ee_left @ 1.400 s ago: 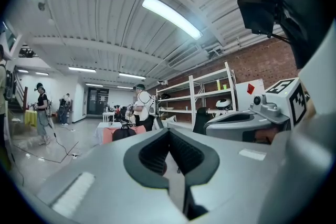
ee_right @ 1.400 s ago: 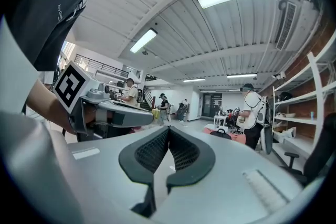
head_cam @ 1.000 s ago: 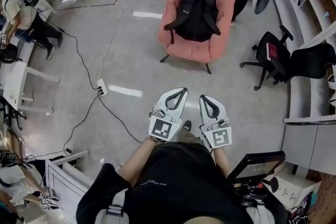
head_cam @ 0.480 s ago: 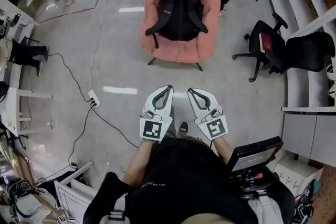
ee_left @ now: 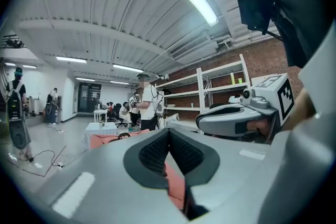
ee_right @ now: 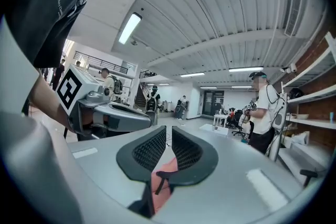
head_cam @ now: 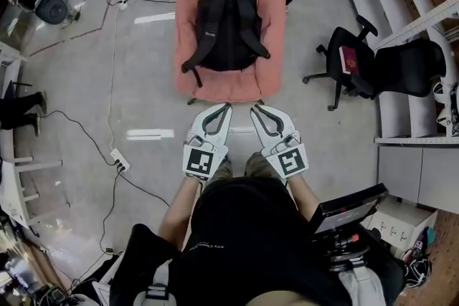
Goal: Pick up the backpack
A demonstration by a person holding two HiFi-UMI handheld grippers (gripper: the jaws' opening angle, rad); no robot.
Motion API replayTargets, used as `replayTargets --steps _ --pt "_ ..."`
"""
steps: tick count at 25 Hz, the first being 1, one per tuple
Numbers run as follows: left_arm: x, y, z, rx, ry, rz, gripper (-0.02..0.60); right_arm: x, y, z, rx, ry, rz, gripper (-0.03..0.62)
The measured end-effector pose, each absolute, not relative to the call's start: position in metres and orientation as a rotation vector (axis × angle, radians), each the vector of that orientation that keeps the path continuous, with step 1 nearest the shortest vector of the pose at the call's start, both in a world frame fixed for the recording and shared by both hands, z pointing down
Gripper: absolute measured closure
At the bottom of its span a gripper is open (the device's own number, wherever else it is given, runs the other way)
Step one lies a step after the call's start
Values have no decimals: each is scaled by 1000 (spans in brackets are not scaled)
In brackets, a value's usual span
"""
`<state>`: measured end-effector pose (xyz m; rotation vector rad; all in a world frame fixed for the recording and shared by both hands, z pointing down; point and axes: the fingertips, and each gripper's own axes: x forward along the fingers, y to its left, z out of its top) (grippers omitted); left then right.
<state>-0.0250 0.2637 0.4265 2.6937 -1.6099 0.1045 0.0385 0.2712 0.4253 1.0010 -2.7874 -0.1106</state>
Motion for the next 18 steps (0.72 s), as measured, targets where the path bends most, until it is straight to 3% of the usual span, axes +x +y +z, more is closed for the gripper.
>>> replayTargets --steps 18 --pt "-9 37 492 2418 -1802 325 561 65 37 495 769 -2843 78 452"
